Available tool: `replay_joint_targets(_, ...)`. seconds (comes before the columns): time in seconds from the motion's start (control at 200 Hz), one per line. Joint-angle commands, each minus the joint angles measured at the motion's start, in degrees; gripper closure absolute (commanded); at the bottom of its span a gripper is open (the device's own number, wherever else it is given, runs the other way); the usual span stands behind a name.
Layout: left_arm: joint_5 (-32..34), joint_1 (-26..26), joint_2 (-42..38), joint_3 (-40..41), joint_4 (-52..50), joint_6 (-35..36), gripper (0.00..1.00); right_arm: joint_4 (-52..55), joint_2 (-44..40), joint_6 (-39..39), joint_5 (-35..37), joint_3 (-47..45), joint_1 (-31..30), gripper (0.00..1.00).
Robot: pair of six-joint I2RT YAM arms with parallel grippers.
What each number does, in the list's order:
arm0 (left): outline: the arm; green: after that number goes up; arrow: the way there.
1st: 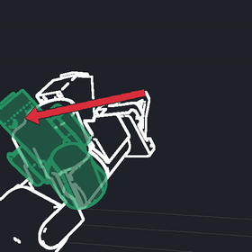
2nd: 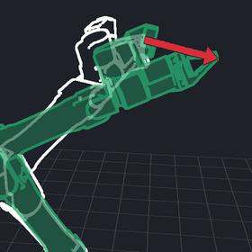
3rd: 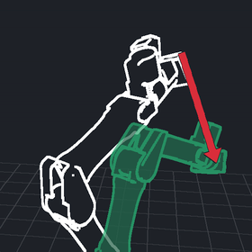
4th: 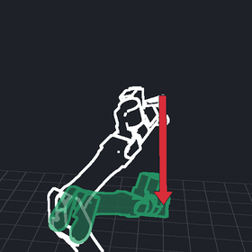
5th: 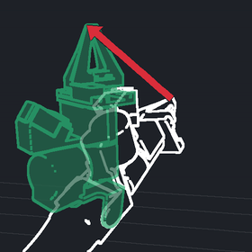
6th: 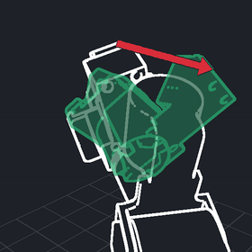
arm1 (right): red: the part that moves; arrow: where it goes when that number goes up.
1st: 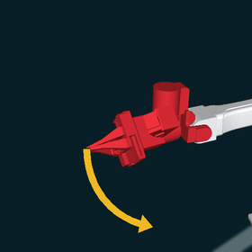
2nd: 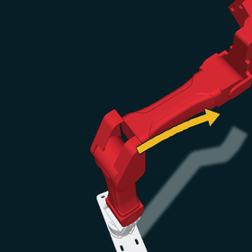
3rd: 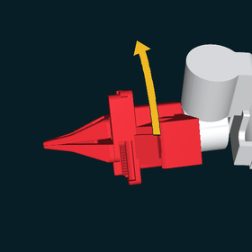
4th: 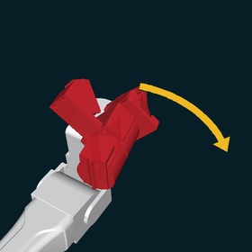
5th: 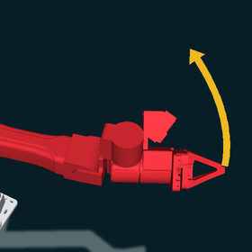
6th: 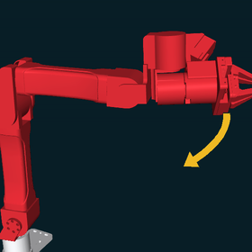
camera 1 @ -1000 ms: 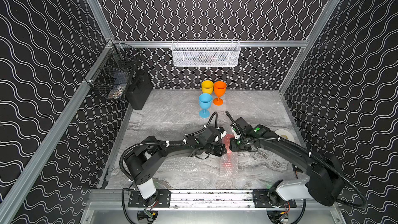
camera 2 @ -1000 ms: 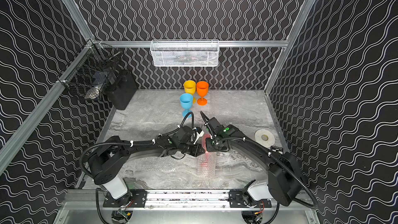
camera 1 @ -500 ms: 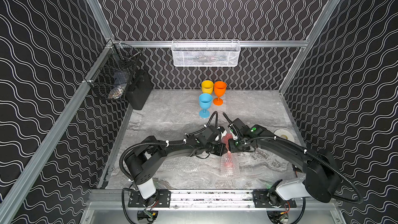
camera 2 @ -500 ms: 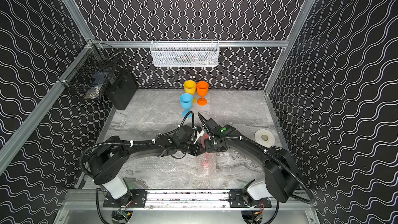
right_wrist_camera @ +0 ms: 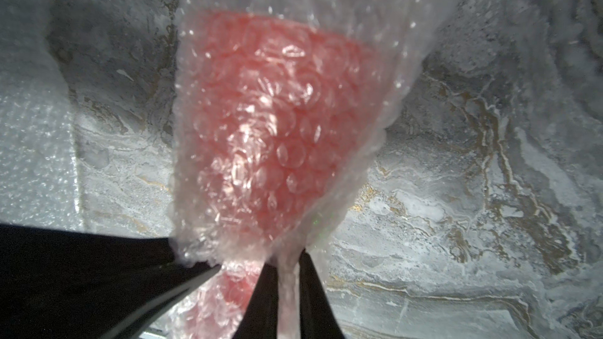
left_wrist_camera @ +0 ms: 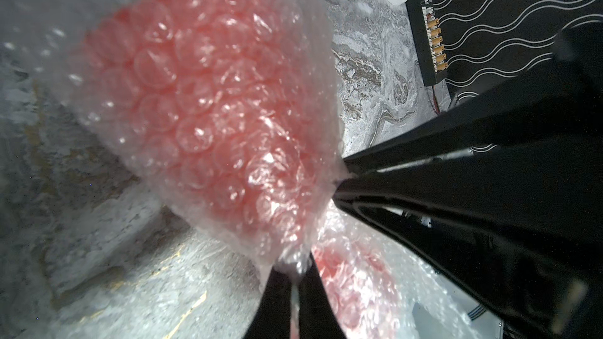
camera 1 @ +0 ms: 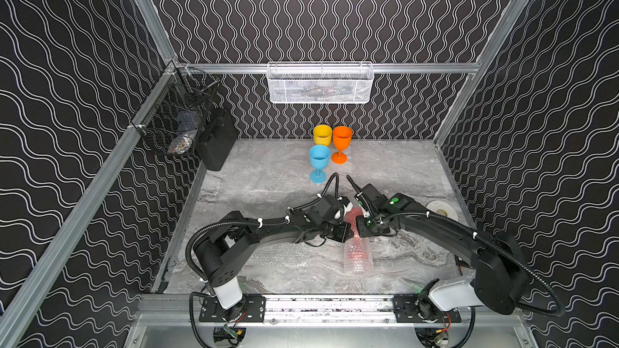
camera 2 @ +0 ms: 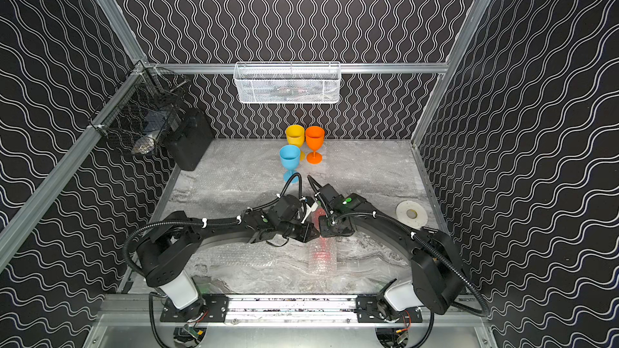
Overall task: Unpack wine glasses from bubble wrap
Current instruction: Unwrap the bubble wrap at the center of the board.
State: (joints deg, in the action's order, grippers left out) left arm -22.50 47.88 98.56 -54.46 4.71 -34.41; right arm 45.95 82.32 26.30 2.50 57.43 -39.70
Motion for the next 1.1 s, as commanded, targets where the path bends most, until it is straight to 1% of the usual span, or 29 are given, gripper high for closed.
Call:
replay_joint_targets(0.0, 0.00, 0.02, -0.39, -0.65, -0.09, 1.14, 0.91, 0.98, -0.14, 0.14, 0.85, 0.05, -0.07, 0.90)
replay_joint_targets(0.395, 0.42, 0.02, -1.05, -0.75, -0.84, 1.50, 0.92, 1.07, 0.17, -0.03, 0.84, 0.84, -0.11, 0.96)
replay_joint_targets(1.091, 2.11, 0.02, -1.44, -1.61, -3.36, 2.95, 0.92, 1.33, 0.05, -0.38, 1.78, 0.93, -0.03, 0.98)
